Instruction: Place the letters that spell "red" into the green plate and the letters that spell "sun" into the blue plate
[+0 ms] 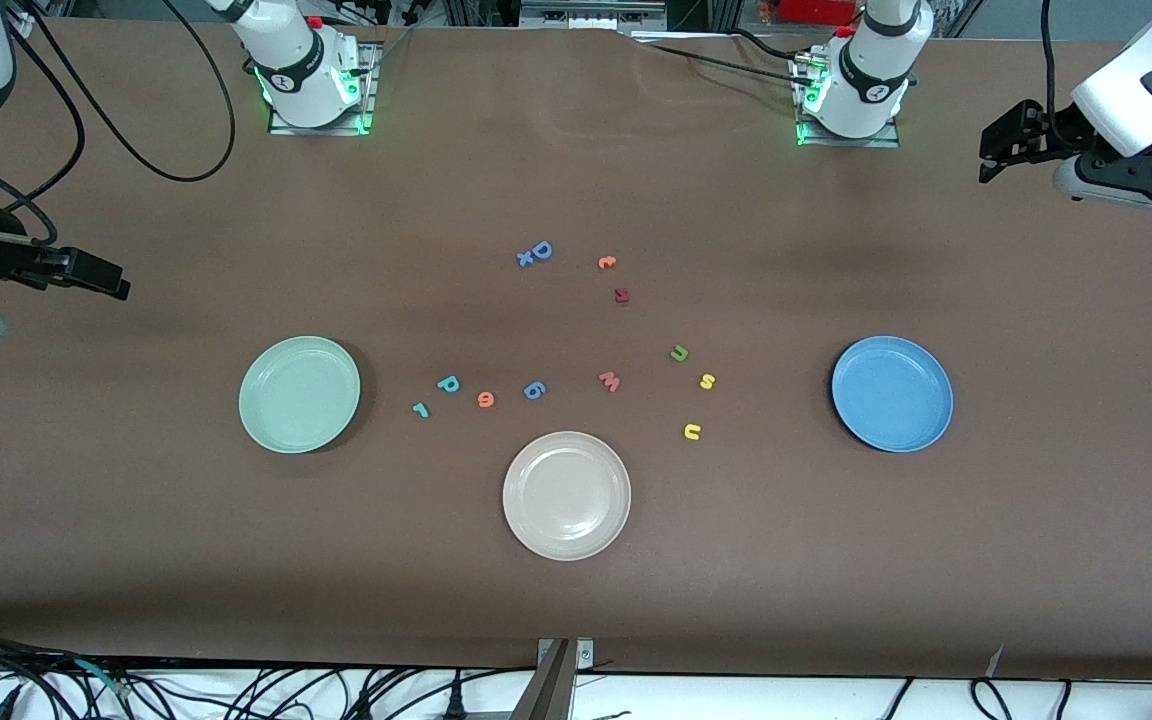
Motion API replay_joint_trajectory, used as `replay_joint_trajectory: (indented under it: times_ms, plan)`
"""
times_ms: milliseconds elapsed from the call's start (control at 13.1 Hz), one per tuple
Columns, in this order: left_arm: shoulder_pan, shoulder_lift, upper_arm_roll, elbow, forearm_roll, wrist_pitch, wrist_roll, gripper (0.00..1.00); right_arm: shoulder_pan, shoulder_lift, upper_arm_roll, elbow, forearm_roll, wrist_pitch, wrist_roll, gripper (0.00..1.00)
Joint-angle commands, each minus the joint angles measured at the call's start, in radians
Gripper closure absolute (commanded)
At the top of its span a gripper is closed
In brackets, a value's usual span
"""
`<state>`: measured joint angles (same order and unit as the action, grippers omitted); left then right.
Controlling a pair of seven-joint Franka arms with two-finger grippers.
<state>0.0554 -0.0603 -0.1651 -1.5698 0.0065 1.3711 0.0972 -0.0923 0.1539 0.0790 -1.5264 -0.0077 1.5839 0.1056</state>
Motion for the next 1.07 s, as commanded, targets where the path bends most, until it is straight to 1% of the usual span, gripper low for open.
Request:
replay_joint_trajectory:
  times_ms: [0, 153, 382, 534, 992]
  plan:
    - [0.006, 0.0, -0.004, 0.007, 0.003, 0.005, 0.003, 0.0, -0.007, 0.015, 0.005, 0.034, 0.02, -0.019, -0.015, 0.0]
    - [0.006, 0.002, -0.001, 0.002, 0.003, 0.039, 0.004, 0.0, -0.009, 0.015, 0.005, 0.034, 0.031, -0.021, -0.017, 0.0]
    - [0.006, 0.005, 0.001, -0.004, -0.003, 0.039, 0.004, 0.0, -0.009, 0.015, 0.005, 0.034, 0.031, -0.021, -0.017, 0.0]
    - [0.001, 0.033, -0.007, 0.005, -0.005, 0.043, 0.001, 0.0, -0.009, 0.015, 0.005, 0.034, 0.031, -0.022, -0.017, 0.0]
    - [0.0, 0.028, -0.011, 0.005, -0.002, 0.034, -0.01, 0.0, -0.009, 0.015, 0.005, 0.034, 0.031, -0.022, -0.017, 0.0]
